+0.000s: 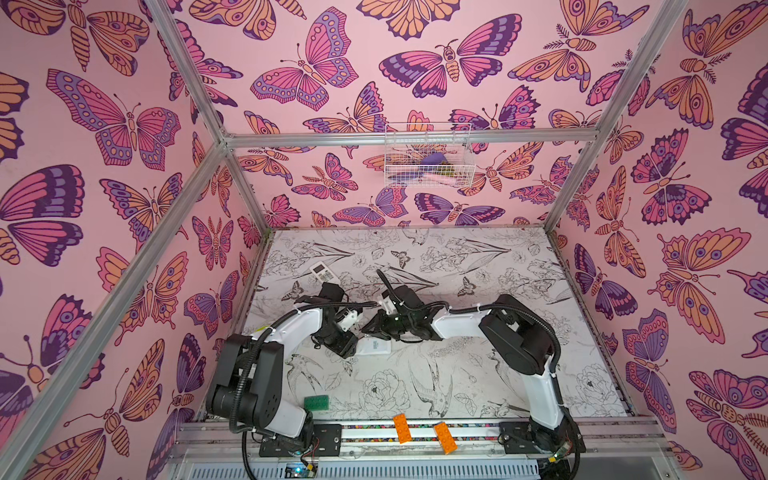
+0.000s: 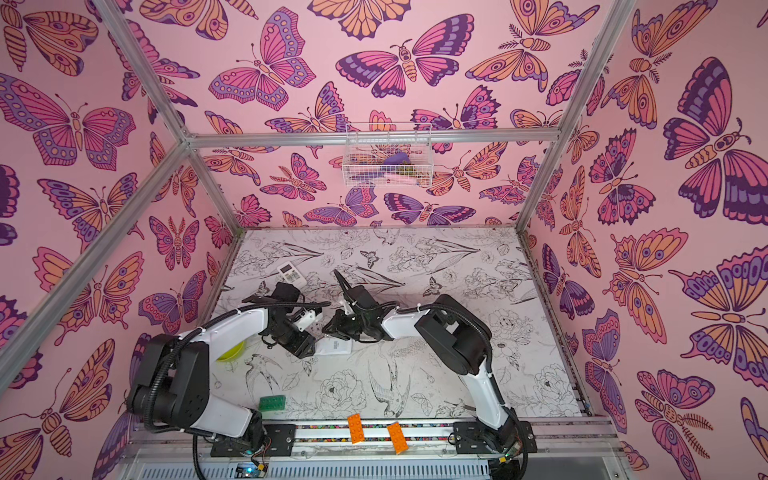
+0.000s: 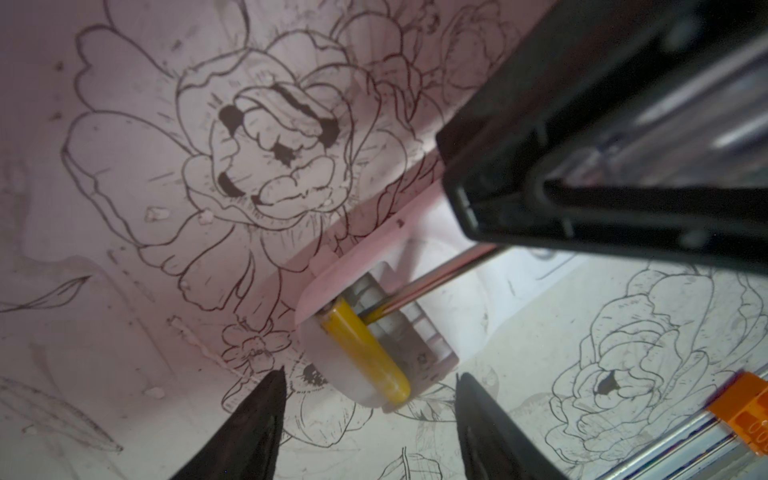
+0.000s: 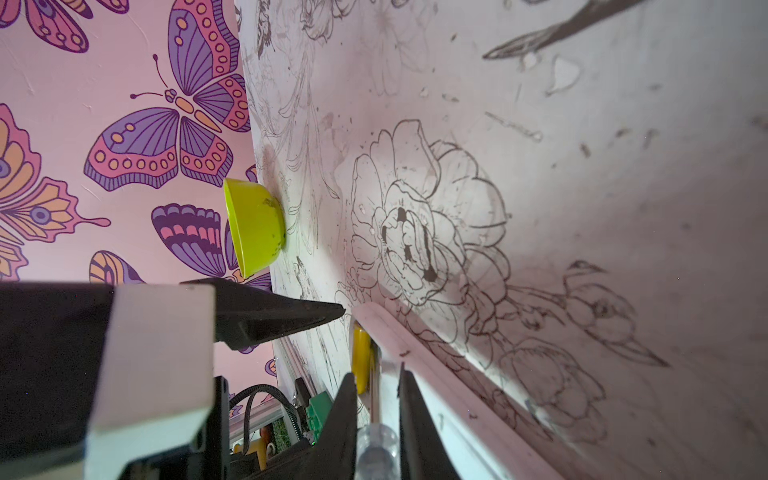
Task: Unload the batteries from the remote control
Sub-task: 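Lever the yellow battery up out of the compartment with the right gripper's screwdriver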
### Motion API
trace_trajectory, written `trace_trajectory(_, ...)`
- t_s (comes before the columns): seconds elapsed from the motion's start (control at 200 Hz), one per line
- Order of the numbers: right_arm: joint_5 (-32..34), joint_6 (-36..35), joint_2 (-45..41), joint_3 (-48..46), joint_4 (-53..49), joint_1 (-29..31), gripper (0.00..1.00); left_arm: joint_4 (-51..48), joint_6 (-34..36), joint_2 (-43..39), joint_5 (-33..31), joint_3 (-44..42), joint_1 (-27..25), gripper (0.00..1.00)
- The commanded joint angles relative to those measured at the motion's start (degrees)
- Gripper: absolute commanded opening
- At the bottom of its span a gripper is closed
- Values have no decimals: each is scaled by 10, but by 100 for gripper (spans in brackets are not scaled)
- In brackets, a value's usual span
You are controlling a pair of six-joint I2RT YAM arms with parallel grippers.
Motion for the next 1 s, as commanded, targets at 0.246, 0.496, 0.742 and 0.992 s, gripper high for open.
trace_trajectory(0.246, -7, 8, -10, -21, 31, -8, 0, -1, -14, 19, -14, 11, -6, 43)
trace_trajectory(0.496, -7, 14, -21, -33, 46, -11, 0, 4, -15, 21, -17, 12, -7, 30)
trace_trajectory(0.742, -3, 17, -35, -48, 60, -11, 0, 7, -10, 16, -12, 10, -9, 24)
trace_trajectory(0.992, -3, 12, -46, -53, 67, -9, 0, -9, -12, -5, 2, 23, -15, 30)
